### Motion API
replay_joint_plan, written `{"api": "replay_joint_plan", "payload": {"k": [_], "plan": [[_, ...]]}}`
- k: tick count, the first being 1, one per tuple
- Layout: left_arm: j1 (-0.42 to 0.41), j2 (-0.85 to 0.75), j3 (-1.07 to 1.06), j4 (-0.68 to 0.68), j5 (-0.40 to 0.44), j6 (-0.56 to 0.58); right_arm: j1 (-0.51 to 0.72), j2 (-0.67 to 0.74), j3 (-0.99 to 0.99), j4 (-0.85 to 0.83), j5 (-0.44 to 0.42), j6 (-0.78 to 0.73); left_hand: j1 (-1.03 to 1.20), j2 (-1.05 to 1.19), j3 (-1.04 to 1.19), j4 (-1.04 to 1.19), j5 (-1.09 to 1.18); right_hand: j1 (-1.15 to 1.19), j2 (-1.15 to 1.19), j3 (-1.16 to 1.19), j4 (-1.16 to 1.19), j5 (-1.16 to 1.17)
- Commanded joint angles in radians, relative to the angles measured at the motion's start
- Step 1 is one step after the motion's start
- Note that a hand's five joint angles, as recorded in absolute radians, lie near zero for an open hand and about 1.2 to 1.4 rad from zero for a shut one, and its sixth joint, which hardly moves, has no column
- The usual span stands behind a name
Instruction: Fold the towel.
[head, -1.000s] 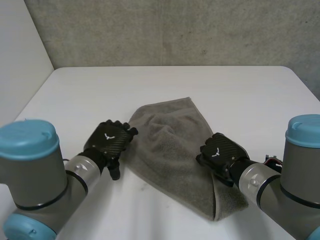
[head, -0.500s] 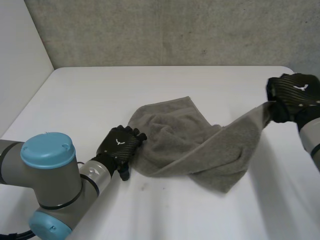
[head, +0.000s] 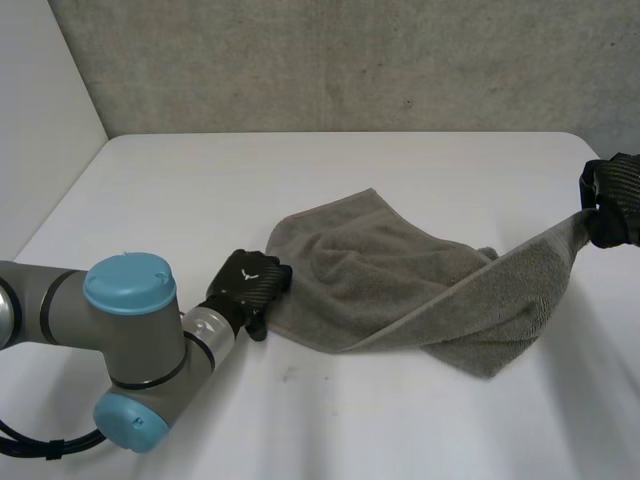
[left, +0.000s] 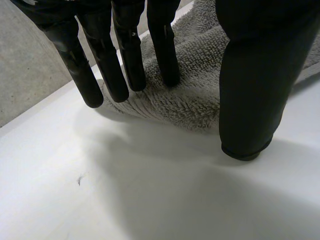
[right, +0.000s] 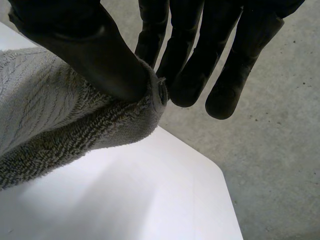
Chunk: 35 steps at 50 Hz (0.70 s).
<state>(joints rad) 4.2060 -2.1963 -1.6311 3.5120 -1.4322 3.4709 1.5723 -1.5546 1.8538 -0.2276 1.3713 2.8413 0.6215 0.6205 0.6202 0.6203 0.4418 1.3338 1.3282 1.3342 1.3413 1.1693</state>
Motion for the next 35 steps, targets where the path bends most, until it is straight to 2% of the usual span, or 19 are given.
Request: {"api": "replay_joint_plan", "payload": {"k": [1, 23, 25, 27, 28, 29, 31, 35], "plan": [[-0.001, -0.003, 0.007, 0.024, 0.001, -0.006, 0.005, 0.02, 0.004, -0.001, -0.001, -0.002, 0.182, 0.183, 0.183, 0.183, 0.187, 0.062, 0.068, 0.062, 0.055, 0.052], [-0.024, 0.007, 0.008, 0.024, 0.003, -0.044, 0.009, 0.065, 0.004, -0.004, -0.003, -0.028, 0.191, 0.192, 0.192, 0.192, 0.196, 0.062, 0.068, 0.062, 0.055, 0.052], [-0.026, 0.006, 0.011, 0.025, 0.003, -0.049, 0.009, 0.068, 0.002, -0.004, -0.003, -0.03, 0.226, 0.227, 0.227, 0.227, 0.231, 0.062, 0.068, 0.062, 0.055, 0.052], [-0.027, 0.0, 0.027, 0.025, 0.003, -0.058, 0.009, 0.068, 0.002, -0.004, -0.003, -0.03, 0.495, 0.496, 0.496, 0.496, 0.5, 0.062, 0.068, 0.062, 0.055, 0.052], [-0.027, 0.0, 0.027, 0.025, 0.003, -0.058, 0.009, 0.068, -0.002, -0.003, -0.003, -0.03, 0.496, 0.497, 0.498, 0.497, 0.501, 0.062, 0.068, 0.062, 0.055, 0.052], [-0.027, -0.003, 0.037, 0.025, 0.003, -0.064, 0.009, 0.068, -0.002, -0.003, -0.003, -0.03, 0.697, 0.698, 0.698, 0.698, 0.702, 0.062, 0.068, 0.062, 0.055, 0.052], [-0.027, -0.006, 0.048, 0.025, 0.004, -0.07, 0.009, 0.068, -0.007, -0.004, -0.003, -0.03, 0.774, 0.775, 0.775, 0.775, 0.779, 0.062, 0.068, 0.062, 0.055, 0.052], [-0.026, -0.011, 0.1, 0.048, 0.004, -0.078, 0.009, 0.067, -0.037, -0.001, -0.001, -0.028, 0.775, 0.776, 0.776, 0.776, 0.78, 0.062, 0.068, 0.062, 0.055, 0.052]]}}
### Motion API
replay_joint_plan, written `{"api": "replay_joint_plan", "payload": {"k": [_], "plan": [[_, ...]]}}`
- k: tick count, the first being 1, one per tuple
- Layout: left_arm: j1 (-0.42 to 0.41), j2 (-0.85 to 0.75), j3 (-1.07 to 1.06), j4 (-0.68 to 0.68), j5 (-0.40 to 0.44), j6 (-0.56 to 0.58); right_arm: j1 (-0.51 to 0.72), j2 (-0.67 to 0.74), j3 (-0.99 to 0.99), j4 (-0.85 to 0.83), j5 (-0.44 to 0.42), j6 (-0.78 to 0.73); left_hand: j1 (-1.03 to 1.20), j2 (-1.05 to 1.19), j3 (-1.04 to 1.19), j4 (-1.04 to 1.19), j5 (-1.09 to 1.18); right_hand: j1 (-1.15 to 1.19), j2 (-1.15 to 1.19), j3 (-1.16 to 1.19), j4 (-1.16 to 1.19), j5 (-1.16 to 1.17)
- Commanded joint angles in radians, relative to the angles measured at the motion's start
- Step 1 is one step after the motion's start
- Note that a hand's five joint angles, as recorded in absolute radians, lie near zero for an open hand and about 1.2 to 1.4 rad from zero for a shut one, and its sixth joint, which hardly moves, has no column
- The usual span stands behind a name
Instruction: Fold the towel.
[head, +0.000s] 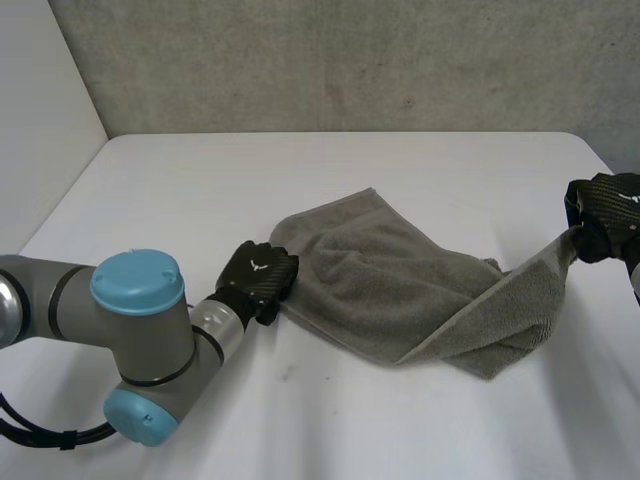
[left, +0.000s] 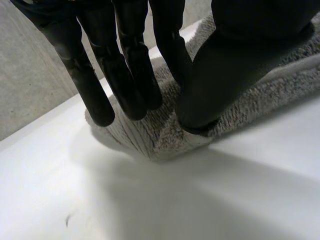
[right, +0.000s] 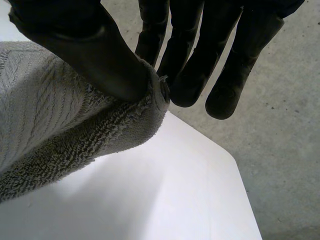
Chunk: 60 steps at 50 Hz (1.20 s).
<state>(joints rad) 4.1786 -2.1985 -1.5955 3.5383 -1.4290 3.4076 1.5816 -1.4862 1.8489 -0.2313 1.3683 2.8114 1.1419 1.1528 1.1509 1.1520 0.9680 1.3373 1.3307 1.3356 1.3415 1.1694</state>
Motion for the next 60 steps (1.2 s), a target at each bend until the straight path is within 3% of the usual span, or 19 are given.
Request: {"api": "replay_joint_plan", "payload": {"k": [1, 7, 9, 15, 17, 25, 34, 38, 39, 40, 41, 42, 46, 54, 60], "plan": [[0.002, -0.009, 0.065, 0.022, 0.001, -0.014, 0.001, -0.003, -0.051, 0.006, 0.005, 0.002, 0.254, 0.244, 0.245, 0.244, 0.254, 0.059, 0.066, 0.061, 0.055, 0.052], [0.023, 0.069, 0.141, 0.013, -0.021, -0.021, 0.005, -0.035, -0.147, 0.073, 0.009, 0.002, 0.254, 0.244, 0.245, 0.244, 0.254, 0.059, 0.066, 0.061, 0.055, 0.052], [0.044, 0.21, 0.128, 0.001, -0.051, -0.03, 0.005, -0.064, -0.18, 0.107, 0.009, 0.003, 0.254, 0.244, 0.245, 0.244, 0.254, 0.059, 0.066, 0.061, 0.055, 0.052], [0.052, 0.431, 0.1, -0.025, -0.105, -0.088, -0.002, -0.225, -0.327, 0.214, 0.005, 0.0, 0.254, 0.244, 0.245, 0.244, 0.254, 0.059, 0.066, 0.061, 0.055, 0.052], [0.058, 0.608, 0.092, -0.062, -0.113, -0.151, -0.006, -0.262, -0.374, 0.248, 0.005, 0.0, 0.254, 0.244, 0.245, 0.244, 0.254, 0.059, 0.066, 0.061, 0.055, 0.052], [0.086, 0.81, 0.12, -0.197, -0.106, -0.192, -0.023, -0.304, -0.629, 0.47, -0.006, -0.003, 0.254, 0.244, 0.245, 0.244, 0.254, 0.059, 0.066, 0.061, 0.055, 0.052], [0.106, 0.775, 0.109, -0.322, -0.099, -0.189, -0.023, -0.157, -0.703, 0.73, -0.055, -0.182, 0.254, 0.244, 0.245, 0.244, 0.254, 0.059, 0.066, 0.061, 0.055, 0.052], [0.109, 0.639, 0.03, -0.352, -0.087, -0.188, -0.011, -0.115, -0.648, 0.741, -0.054, -0.222, 0.24, 0.229, 0.231, 0.23, 0.24, 0.059, 0.066, 0.061, 0.055, 0.052], [0.101, 0.602, -0.001, -0.349, -0.07, -0.189, 0.0, -0.109, -0.611, 0.724, -0.054, -0.225, -0.274, -0.285, -0.283, -0.285, -0.275, 0.059, 0.066, 0.061, 0.055, 0.052], [0.101, 0.602, -0.001, -0.349, -0.07, -0.189, 0.015, -0.109, -0.572, 0.693, -0.055, -0.221, -0.28, -0.29, -0.289, -0.29, -0.28, 0.059, 0.066, 0.061, 0.055, 0.052], [0.094, 0.568, -0.032, -0.349, -0.051, -0.189, 0.015, -0.109, -0.571, 0.693, -0.055, -0.221, -0.652, -0.662, -0.661, -0.662, -0.652, 0.059, 0.066, 0.061, 0.055, 0.052], [0.092, 0.542, -0.059, -0.345, -0.028, -0.191, 0.032, -0.111, -0.536, 0.652, -0.052, -0.219, -0.699, -0.71, -0.708, -0.709, -0.7, 0.059, 0.066, 0.061, 0.055, 0.052], [0.08, 0.464, -0.092, -0.316, 0.011, -0.2, 0.07, -0.12, -0.485, 0.572, -0.04, -0.219, -0.723, -0.734, -0.732, -0.733, -0.723, 0.059, 0.066, 0.061, 0.055, 0.052], [-0.073, 0.353, -0.103, -0.205, 0.019, -0.218, 0.207, -0.166, -0.508, 0.52, 0.031, -0.207, -0.761, -0.772, -0.77, -0.771, -0.762, 0.059, 0.066, 0.061, 0.055, 0.052], [-0.15, 0.326, -0.09, -0.118, -0.022, -0.347, 0.354, -0.184, -0.645, 0.517, 0.101, -0.207, -0.758, -0.769, -0.767, -0.768, -0.759, 0.059, 0.066, 0.061, 0.055, 0.052]]}}
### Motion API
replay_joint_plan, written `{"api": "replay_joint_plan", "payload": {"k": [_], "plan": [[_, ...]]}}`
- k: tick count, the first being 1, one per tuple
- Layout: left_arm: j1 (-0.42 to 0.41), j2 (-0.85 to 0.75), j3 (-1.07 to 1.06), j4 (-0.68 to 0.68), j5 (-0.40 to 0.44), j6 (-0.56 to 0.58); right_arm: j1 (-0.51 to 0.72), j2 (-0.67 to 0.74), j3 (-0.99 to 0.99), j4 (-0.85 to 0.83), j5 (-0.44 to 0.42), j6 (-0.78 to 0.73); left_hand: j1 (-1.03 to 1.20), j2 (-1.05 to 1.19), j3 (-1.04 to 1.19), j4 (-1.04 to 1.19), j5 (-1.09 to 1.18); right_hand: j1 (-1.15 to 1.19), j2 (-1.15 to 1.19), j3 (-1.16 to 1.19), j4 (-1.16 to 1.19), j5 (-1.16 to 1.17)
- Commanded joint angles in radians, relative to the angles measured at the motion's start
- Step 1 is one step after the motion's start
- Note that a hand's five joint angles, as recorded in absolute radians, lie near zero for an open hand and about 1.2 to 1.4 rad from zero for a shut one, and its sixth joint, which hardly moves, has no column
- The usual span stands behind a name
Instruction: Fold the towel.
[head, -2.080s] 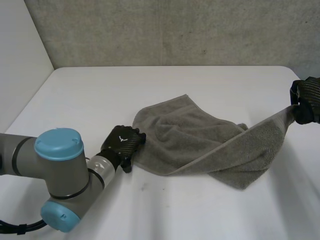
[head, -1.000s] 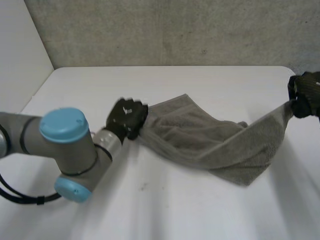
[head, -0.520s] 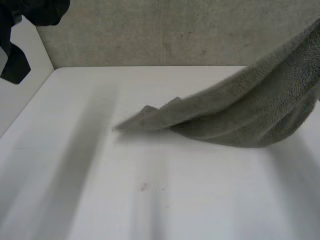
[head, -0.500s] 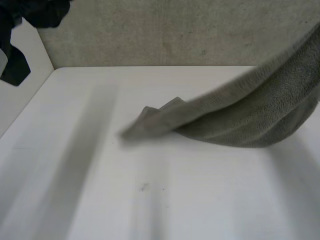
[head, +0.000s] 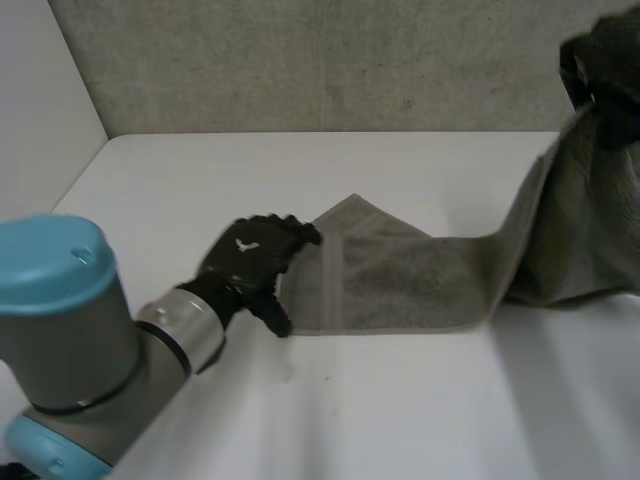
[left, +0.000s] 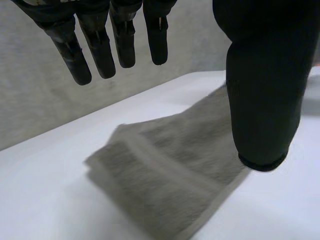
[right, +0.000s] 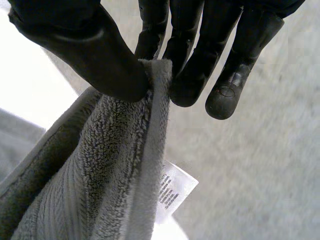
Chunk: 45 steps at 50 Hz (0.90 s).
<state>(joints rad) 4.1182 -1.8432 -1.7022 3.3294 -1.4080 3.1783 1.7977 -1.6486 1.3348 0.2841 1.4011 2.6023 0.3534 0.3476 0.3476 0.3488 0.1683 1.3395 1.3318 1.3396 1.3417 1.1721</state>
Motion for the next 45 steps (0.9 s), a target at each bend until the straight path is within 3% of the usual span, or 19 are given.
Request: {"api": "replay_joint_plan", "payload": {"k": [1, 4, 6, 11, 31, 33, 34, 36, 37, 38, 45], "plan": [[-0.108, -0.037, 0.022, 0.099, -0.071, -0.162, 0.176, -0.023, -0.178, 0.001, 0.093, 0.002, 0.03, 0.036, 0.036, 0.035, 0.041, 0.057, 0.064, 0.057, 0.055, 0.05], [-0.122, -0.047, 0.03, 0.102, -0.103, -0.204, 0.238, -0.019, -0.279, 0.001, 0.145, -0.001, 0.033, 0.039, 0.039, 0.038, 0.044, 0.057, 0.064, 0.057, 0.055, 0.05], [-0.139, -0.068, 0.039, 0.102, -0.181, -0.276, 0.268, -0.013, -0.328, 0.003, 0.173, -0.004, 0.033, 0.039, 0.039, 0.038, 0.044, 0.057, 0.064, 0.057, 0.055, 0.05], [-0.165, -0.103, 0.036, 0.105, -0.272, -0.337, 0.336, -0.004, -0.43, 0.015, 0.217, -0.007, 0.03, 0.036, 0.036, 0.035, 0.041, 0.057, 0.064, 0.057, 0.055, 0.05], [-0.17, -0.198, 0.053, 0.176, -0.333, -0.46, 0.503, -0.027, -0.499, 0.05, 0.322, -0.014, 0.086, 0.092, 0.092, 0.091, 0.097, 0.057, 0.064, 0.057, 0.055, 0.05], [-0.168, -0.223, 0.067, 0.206, -0.353, -0.456, 0.503, -0.03, -0.497, 0.052, 0.325, -0.014, 0.311, 0.316, 0.317, 0.315, 0.321, 0.057, 0.064, 0.057, 0.055, 0.05], [-0.168, -0.223, 0.067, 0.206, -0.353, -0.456, 0.503, -0.03, -0.494, 0.052, 0.325, -0.014, 0.312, 0.318, 0.318, 0.317, 0.323, 0.057, 0.064, 0.057, 0.055, 0.05], [-0.168, -0.246, 0.072, 0.237, -0.377, -0.452, 0.503, -0.031, -0.49, 0.052, 0.325, -0.014, 0.847, 0.853, 0.853, 0.851, 0.857, 0.057, 0.064, 0.057, 0.055, 0.05], [-0.168, -0.246, 0.072, 0.237, -0.378, -0.452, 0.503, -0.031, -0.49, 0.052, 0.325, -0.014, 0.849, 0.855, 0.855, 0.854, 0.86, 0.057, 0.064, 0.057, 0.055, 0.05], [-0.167, -0.252, 0.07, 0.248, -0.388, -0.449, 0.503, -0.031, -0.485, 0.052, 0.325, -0.014, 1.041, 1.047, 1.047, 1.046, 1.051, 0.057, 0.064, 0.057, 0.055, 0.05], [-0.101, -0.218, 0.067, 0.254, -0.398, -0.431, 0.491, -0.027, -0.459, 0.05, 0.331, -0.016, 1.043, 1.049, 1.049, 1.048, 1.053, 0.057, 0.064, 0.057, 0.055, 0.05]]}}
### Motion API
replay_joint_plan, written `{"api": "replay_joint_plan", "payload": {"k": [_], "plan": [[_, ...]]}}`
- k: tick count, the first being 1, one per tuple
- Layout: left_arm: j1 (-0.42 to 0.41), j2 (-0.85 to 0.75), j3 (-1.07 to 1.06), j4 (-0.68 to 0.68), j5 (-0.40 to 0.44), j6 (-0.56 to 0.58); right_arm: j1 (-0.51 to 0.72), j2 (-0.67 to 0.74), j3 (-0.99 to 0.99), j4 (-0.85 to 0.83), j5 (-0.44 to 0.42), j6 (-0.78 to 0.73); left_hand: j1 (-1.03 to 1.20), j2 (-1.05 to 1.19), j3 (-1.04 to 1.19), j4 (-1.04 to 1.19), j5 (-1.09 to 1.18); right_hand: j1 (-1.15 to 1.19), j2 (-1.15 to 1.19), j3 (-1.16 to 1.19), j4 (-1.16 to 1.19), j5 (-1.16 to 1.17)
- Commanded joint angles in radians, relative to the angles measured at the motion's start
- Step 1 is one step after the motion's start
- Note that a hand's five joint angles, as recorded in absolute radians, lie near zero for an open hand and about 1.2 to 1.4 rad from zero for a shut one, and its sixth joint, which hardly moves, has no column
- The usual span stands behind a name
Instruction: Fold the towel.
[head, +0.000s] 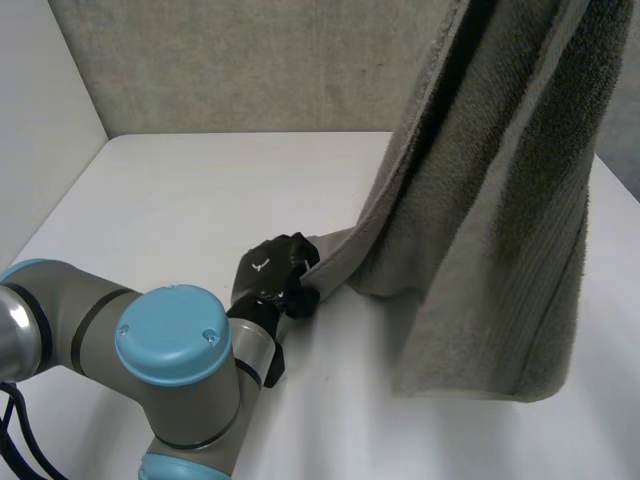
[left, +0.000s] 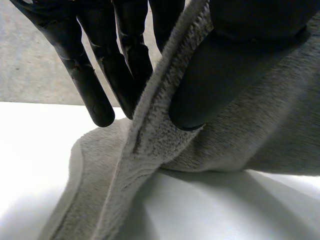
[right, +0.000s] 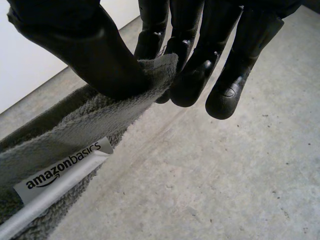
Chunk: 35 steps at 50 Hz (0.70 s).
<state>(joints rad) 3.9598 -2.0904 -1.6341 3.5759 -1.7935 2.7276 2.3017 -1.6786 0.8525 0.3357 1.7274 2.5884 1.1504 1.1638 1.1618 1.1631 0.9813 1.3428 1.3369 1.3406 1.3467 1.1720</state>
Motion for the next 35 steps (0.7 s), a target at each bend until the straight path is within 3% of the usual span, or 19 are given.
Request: {"api": "replay_joint_plan", "payload": {"k": [1, 2, 4, 5, 7, 8, 10, 13, 15, 16, 18, 24, 27, 33, 35], "plan": [[0.099, 0.062, -0.001, 0.004, -0.011, 0.035, -0.021, 0.006, 0.036, 0.0, 0.008, -0.01, 0.246, 0.232, 0.234, 0.233, 0.24, 0.054, 0.059, 0.056, 0.05, 0.05], [0.099, 0.062, -0.001, 0.004, -0.011, 0.035, -0.025, 0.008, 0.054, 0.005, 0.003, -0.02, 0.246, 0.232, 0.234, 0.233, 0.24, 0.054, 0.059, 0.056, 0.05, 0.05], [0.183, 0.168, -0.024, 0.004, 0.0, 0.105, -0.04, 0.014, 0.077, 0.008, 0.001, -0.034, 0.246, 0.232, 0.234, 0.233, 0.24, 0.054, 0.059, 0.056, 0.05, 0.05], [0.183, 0.168, -0.024, 0.004, 0.0, 0.106, -0.062, 0.014, 0.106, 0.011, 0.003, -0.051, 0.246, 0.232, 0.234, 0.233, 0.24, 0.054, 0.059, 0.056, 0.05, 0.05], [0.286, 0.281, -0.052, 0.004, 0.014, 0.208, -0.094, 0.014, 0.144, 0.012, -0.002, -0.069, 0.246, 0.232, 0.234, 0.233, 0.24, 0.054, 0.059, 0.056, 0.05, 0.05], [0.286, 0.282, -0.052, 0.004, 0.014, 0.208, -0.094, 0.014, 0.145, 0.012, -0.002, -0.07, 0.246, 0.232, 0.234, 0.233, 0.24, 0.054, 0.059, 0.056, 0.05, 0.05], [0.352, 0.398, -0.07, 0.0, 0.08, 0.312, -0.137, 0.014, 0.221, 0.005, -0.012, -0.088, 0.246, 0.232, 0.234, 0.233, 0.24, 0.054, 0.059, 0.056, 0.05, 0.05], [0.36, 0.463, -0.079, -0.005, 0.134, 0.362, -0.168, 0.017, 0.279, 0.002, -0.022, -0.093, 0.246, 0.232, 0.234, 0.233, 0.24, 0.054, 0.059, 0.056, 0.05, 0.05], [0.369, 0.565, -0.116, -0.012, 0.251, 0.444, -0.185, 0.02, 0.31, 0.002, -0.031, -0.094, 0.246, 0.232, 0.234, 0.233, 0.24, 0.054, 0.059, 0.056, 0.05, 0.05], [0.369, 0.566, -0.116, -0.012, 0.252, 0.445, -0.208, 0.029, 0.342, 0.006, -0.04, -0.096, 0.246, 0.232, 0.234, 0.233, 0.24, 0.054, 0.059, 0.056, 0.05, 0.05], [0.369, 0.63, -0.171, -0.017, 0.343, 0.498, -0.235, 0.04, 0.38, 0.011, -0.051, -0.097, 0.246, 0.232, 0.234, 0.233, 0.24, 0.054, 0.059, 0.056, 0.05, 0.05], [0.374, 0.612, -0.23, -0.082, 0.385, 0.56, -0.329, 0.14, 0.548, 0.016, -0.13, -0.164, 0.246, 0.232, 0.234, 0.233, 0.24, 0.054, 0.059, 0.056, 0.05, 0.05], [0.374, 0.521, -0.23, -0.14, 0.384, 0.61, -0.347, 0.213, 0.598, 0.014, -0.144, -0.23, 0.246, 0.232, 0.234, 0.233, 0.24, 0.054, 0.059, 0.056, 0.05, 0.05], [0.421, 0.318, -0.152, -0.221, 0.37, 0.737, -0.352, 0.324, 0.579, -0.001, -0.141, -0.28, 0.246, 0.232, 0.234, 0.233, 0.24, 0.054, 0.059, 0.056, 0.05, 0.05], [0.421, 0.265, -0.107, -0.223, 0.362, 0.762, -0.352, 0.413, 0.481, -0.038, -0.14, -0.266, 0.246, 0.232, 0.234, 0.233, 0.24, 0.054, 0.059, 0.056, 0.05, 0.05]]}}
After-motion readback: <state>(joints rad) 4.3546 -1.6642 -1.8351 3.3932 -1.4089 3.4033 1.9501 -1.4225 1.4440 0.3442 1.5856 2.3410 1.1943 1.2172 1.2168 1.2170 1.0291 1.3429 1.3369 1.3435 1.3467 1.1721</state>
